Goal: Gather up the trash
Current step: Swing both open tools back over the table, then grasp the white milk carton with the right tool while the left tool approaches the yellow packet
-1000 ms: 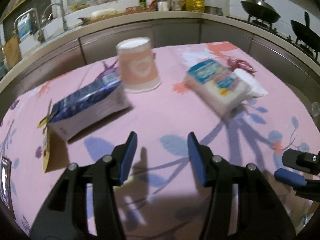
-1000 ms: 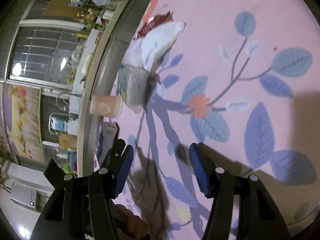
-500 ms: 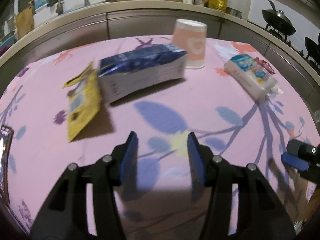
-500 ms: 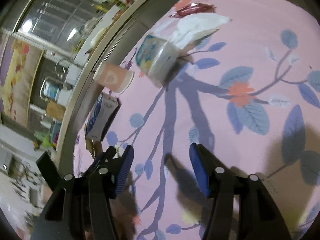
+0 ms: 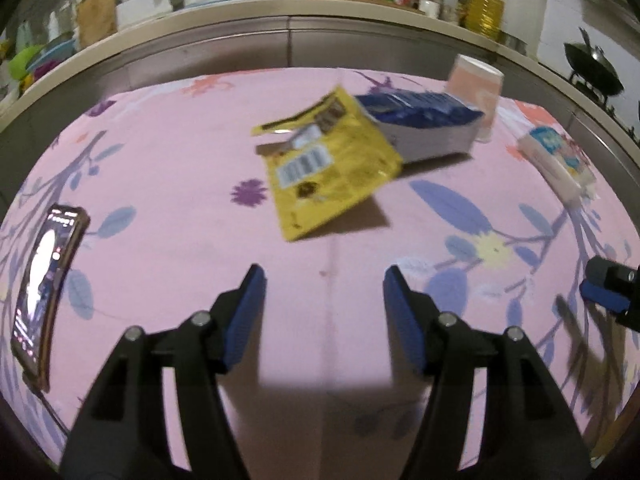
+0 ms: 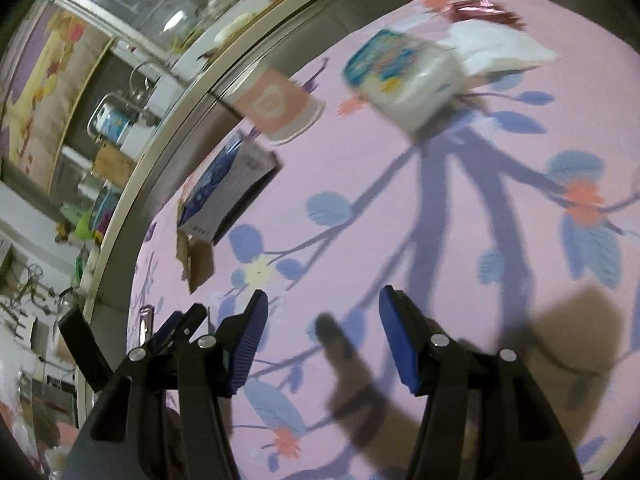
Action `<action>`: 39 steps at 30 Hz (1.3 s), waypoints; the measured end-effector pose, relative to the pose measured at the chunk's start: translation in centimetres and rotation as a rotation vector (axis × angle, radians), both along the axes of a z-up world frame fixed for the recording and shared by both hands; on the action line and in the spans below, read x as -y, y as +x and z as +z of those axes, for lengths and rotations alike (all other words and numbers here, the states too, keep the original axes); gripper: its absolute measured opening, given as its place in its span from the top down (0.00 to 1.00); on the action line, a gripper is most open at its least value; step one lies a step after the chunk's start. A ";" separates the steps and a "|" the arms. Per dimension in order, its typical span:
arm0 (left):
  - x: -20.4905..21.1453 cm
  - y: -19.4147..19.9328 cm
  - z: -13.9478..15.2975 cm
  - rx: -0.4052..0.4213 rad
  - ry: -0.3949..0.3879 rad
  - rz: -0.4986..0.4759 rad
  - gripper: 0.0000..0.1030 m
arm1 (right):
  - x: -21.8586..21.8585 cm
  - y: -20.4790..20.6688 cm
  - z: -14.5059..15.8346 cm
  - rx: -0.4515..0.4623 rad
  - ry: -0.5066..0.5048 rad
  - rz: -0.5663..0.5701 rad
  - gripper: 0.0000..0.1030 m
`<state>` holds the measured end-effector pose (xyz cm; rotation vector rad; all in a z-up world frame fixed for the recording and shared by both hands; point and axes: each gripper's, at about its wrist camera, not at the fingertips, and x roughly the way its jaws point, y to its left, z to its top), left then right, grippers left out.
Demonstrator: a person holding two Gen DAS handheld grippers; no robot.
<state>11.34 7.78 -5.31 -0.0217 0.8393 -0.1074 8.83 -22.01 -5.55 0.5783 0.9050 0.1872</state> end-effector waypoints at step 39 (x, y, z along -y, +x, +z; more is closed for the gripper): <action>-3.8 4.6 0.6 0.011 -0.142 0.086 0.33 | -11.1 7.8 2.7 0.070 -0.365 0.470 0.45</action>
